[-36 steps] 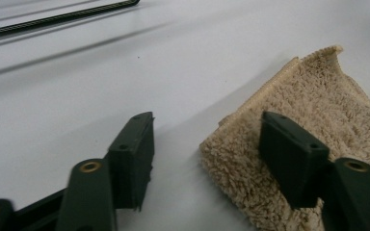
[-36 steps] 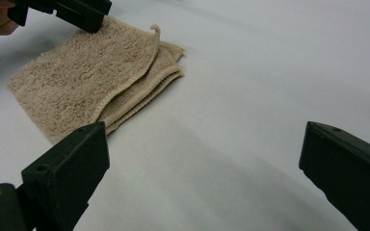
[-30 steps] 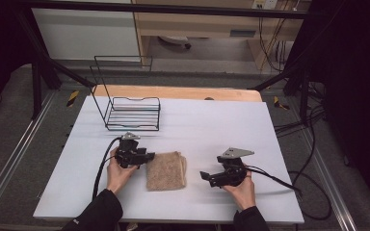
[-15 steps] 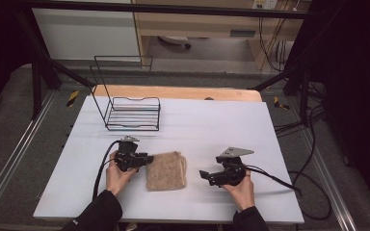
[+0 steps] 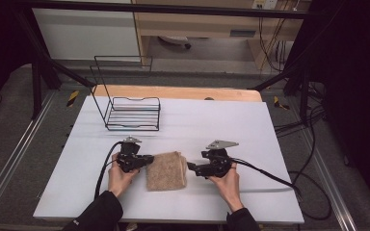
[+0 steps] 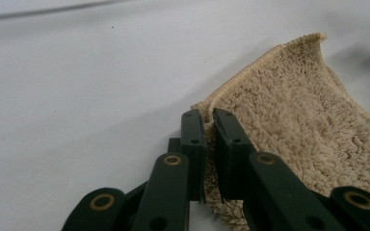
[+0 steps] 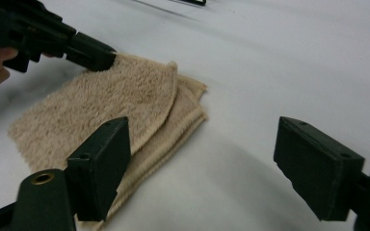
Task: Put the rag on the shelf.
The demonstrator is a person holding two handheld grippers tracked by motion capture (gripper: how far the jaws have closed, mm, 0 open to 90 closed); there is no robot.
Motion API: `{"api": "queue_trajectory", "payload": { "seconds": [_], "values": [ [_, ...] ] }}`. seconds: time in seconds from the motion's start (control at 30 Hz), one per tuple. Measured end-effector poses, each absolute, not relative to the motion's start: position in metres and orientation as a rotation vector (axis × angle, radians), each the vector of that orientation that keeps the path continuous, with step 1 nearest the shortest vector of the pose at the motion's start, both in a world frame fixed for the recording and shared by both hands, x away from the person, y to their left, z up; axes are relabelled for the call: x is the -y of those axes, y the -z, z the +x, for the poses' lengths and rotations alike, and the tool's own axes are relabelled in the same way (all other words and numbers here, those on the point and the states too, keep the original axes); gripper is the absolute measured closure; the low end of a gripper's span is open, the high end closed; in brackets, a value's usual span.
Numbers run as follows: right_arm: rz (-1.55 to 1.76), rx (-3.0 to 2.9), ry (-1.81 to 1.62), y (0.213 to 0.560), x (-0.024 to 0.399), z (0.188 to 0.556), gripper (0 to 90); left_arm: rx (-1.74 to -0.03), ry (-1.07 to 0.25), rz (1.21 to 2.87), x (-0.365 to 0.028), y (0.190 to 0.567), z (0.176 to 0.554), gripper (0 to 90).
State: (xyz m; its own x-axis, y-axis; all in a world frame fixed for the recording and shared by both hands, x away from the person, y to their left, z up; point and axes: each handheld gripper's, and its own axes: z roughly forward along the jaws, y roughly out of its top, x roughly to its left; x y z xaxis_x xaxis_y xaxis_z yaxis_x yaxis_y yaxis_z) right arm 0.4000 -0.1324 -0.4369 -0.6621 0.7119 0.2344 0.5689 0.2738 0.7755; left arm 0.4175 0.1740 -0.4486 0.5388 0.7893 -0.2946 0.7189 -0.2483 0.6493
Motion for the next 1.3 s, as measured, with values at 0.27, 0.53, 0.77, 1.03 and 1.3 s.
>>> {"api": "queue_trajectory", "payload": {
  "seconds": [0.27,0.53,0.77,1.03,1.3],
  "values": [
    [1.284,-2.409,-1.303,0.448,0.095,0.424,41.0,-1.183,-0.132,2.023,-0.175,0.45,0.417,82.3],
    [1.303,-2.44,-1.232,0.453,0.08,0.429,52.6,-1.168,-0.151,2.035,-0.174,0.45,0.416,82.3],
    [1.313,-2.462,-1.227,0.453,0.077,0.429,65.2,-1.16,-0.155,2.038,-0.174,0.45,0.416,82.3],
    [1.363,-2.515,-1.263,0.453,0.077,0.434,80.0,-1.164,-0.134,2.029,-0.175,0.45,0.418,83.2],
    [1.355,-2.529,-1.278,0.45,0.079,0.435,82.2,-1.162,-0.133,2.011,-0.177,0.448,0.417,85.8]
  ]
}}
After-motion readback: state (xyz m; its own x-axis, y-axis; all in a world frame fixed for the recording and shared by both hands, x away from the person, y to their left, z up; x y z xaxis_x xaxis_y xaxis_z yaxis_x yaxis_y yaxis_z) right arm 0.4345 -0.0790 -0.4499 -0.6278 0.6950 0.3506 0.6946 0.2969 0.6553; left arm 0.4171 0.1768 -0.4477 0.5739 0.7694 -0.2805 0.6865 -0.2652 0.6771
